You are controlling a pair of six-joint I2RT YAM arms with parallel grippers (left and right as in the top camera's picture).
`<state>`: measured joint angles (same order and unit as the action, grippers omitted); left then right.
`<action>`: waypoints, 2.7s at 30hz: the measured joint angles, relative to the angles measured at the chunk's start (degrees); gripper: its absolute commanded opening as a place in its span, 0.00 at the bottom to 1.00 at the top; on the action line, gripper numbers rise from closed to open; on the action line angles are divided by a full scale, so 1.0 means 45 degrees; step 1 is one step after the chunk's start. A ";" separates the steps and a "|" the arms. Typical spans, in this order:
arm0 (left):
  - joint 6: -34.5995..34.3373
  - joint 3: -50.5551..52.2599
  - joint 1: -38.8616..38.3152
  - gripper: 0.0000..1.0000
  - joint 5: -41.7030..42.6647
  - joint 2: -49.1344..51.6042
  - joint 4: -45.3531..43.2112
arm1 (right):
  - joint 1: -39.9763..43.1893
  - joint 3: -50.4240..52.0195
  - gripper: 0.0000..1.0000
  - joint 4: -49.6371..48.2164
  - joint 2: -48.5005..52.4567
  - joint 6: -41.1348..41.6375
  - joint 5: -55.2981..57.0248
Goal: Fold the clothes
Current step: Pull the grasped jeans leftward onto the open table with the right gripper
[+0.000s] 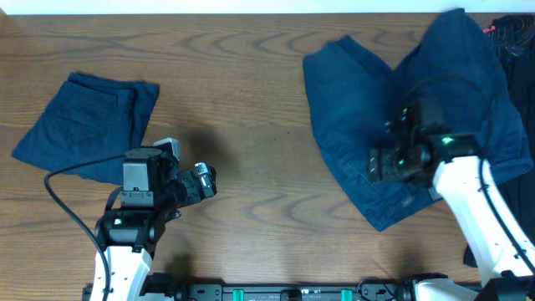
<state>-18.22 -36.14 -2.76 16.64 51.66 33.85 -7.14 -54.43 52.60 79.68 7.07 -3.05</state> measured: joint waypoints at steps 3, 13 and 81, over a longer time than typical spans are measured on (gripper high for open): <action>0.0000 0.0000 0.0000 0.98 0.0010 0.0107 0.0039 | -0.0607 0.1030 0.96 -0.0962 0.0005 -0.0039 0.0219; 0.0000 0.0000 0.0000 0.98 0.0039 0.0311 0.0146 | -0.1447 0.3983 0.89 -0.3521 0.0019 -0.0083 0.0539; 0.0000 0.0000 0.0000 0.98 0.0039 0.0359 0.0427 | -0.3109 0.3128 0.01 -0.3293 0.2064 0.0879 0.2992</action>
<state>-18.22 -36.14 -2.76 16.82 53.28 35.77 -21.12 -40.36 37.78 88.97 11.03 10.41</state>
